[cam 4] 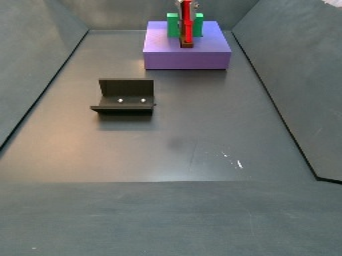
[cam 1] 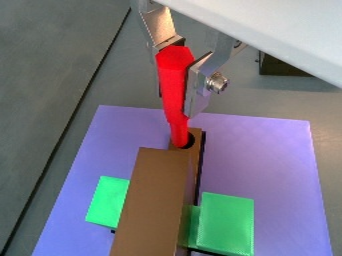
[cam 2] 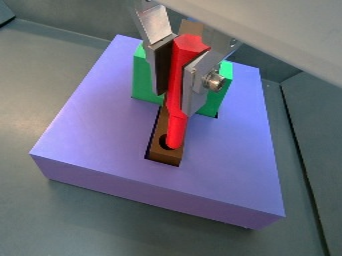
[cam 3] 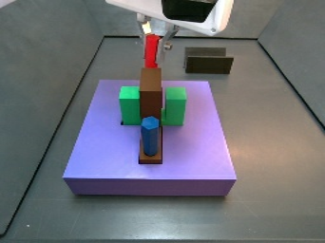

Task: Pick up the red object. Move up. Move to above the board. Insert the red object.
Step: Insert the red object.

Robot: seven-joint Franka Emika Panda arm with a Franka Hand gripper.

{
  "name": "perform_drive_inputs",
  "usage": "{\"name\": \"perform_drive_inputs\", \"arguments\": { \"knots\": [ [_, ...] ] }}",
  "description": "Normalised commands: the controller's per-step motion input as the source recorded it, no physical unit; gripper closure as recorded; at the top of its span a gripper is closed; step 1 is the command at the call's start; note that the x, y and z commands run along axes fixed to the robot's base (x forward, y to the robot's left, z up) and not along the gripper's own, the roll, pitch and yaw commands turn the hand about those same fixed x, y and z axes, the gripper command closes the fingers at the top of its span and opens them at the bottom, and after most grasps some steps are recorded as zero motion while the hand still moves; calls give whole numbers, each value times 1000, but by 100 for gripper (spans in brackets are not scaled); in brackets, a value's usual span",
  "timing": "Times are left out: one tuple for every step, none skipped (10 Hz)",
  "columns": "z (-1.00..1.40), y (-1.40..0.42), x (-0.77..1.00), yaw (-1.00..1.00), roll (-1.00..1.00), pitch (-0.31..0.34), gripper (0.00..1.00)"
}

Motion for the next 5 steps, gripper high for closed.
{"name": "perform_drive_inputs", "arguments": {
  "knots": [
    [-309,69,451,0,23,63,100],
    [-306,137,440,31,43,77,100],
    [-314,151,340,23,51,64,100],
    [-366,106,129,0,86,30,100],
    [-434,117,0,0,230,64,100]
  ]
}}
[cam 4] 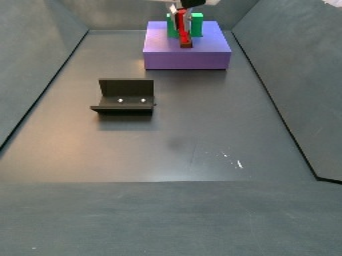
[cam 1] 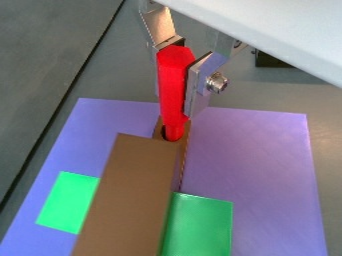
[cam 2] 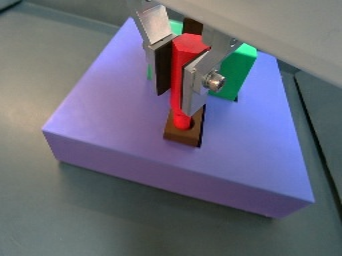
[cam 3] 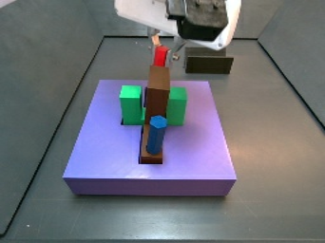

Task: Pick up the red object. Move up. Move to above the board. Insert the red object.
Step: Insert the red object.

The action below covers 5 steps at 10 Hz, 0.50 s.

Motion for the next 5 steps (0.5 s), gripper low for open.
{"name": "perform_drive_inputs", "arguments": {
  "knots": [
    [-457,0,-14,0,289,79,100],
    [-394,-89,-126,0,244,81,100],
    [-329,-269,-171,0,239,69,100],
    [-506,-266,-109,0,286,20,100],
    [-454,-49,0,0,193,0,100]
  ]
}}
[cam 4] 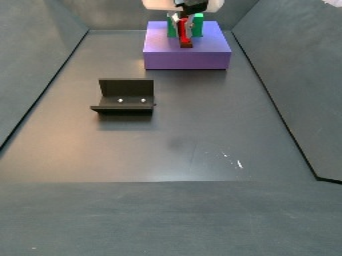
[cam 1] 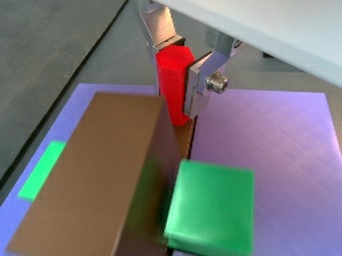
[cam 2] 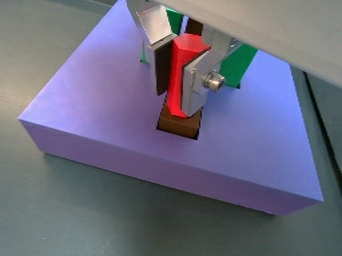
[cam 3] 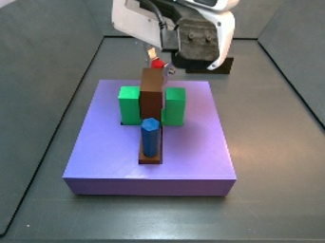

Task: Pick up the red object. Move up. Move to above the board. Insert the red object.
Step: Insert the red object.

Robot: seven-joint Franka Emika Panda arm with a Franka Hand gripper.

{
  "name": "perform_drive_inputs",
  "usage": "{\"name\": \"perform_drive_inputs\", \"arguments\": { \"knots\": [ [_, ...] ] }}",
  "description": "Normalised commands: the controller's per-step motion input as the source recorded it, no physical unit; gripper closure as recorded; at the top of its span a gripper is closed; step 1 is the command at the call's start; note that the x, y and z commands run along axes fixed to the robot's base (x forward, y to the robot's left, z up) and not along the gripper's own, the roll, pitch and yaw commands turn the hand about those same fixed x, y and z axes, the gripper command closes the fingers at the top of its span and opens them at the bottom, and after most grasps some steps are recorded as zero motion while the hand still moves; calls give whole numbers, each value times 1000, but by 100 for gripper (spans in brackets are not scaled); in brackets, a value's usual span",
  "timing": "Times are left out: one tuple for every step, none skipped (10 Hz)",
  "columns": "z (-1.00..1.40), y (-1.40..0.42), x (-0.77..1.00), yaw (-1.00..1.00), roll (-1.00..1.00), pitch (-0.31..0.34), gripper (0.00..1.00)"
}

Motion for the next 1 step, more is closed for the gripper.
{"name": "perform_drive_inputs", "arguments": {
  "knots": [
    [0,0,0,0,0,0,100]
  ]
}}
